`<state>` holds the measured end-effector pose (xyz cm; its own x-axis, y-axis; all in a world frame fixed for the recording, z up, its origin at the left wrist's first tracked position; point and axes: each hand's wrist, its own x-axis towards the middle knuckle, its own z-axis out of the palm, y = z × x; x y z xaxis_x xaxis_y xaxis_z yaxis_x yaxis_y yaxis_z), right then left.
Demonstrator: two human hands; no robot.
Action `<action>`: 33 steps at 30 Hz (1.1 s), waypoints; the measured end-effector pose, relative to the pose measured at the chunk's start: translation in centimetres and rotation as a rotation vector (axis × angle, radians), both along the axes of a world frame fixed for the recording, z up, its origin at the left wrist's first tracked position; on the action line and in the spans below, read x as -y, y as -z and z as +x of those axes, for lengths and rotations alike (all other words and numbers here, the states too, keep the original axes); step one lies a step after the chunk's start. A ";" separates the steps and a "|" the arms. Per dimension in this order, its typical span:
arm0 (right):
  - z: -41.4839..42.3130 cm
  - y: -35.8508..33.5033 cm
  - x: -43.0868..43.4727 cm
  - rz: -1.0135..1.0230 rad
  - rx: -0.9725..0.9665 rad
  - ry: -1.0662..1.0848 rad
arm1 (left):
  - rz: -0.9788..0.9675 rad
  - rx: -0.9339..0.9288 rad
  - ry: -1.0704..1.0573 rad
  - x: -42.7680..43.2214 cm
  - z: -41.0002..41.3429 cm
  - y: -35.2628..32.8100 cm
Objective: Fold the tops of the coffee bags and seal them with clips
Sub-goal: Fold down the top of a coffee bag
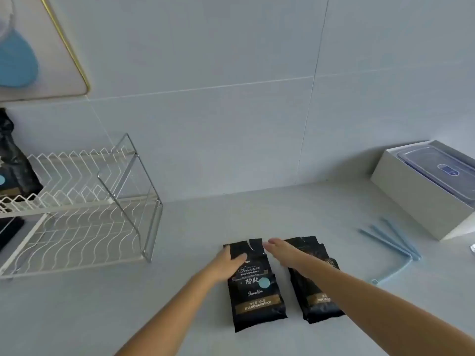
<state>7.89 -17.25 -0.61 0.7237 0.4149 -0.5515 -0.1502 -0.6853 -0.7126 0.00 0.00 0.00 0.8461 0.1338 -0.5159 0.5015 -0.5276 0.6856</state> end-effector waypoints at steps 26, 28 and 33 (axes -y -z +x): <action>0.1 -4.6 -1.5 0.529 0.308 0.093 | -0.360 0.729 -0.549 -1.2 -1.3 -3.1; 0.1 -5.4 -1.8 0.589 0.372 0.130 | -0.379 0.797 -0.550 -1.6 -1.3 -4.1; -0.4 -3.2 -1.8 0.197 0.421 0.051 | -0.288 0.523 -0.439 -1.7 -1.6 -2.9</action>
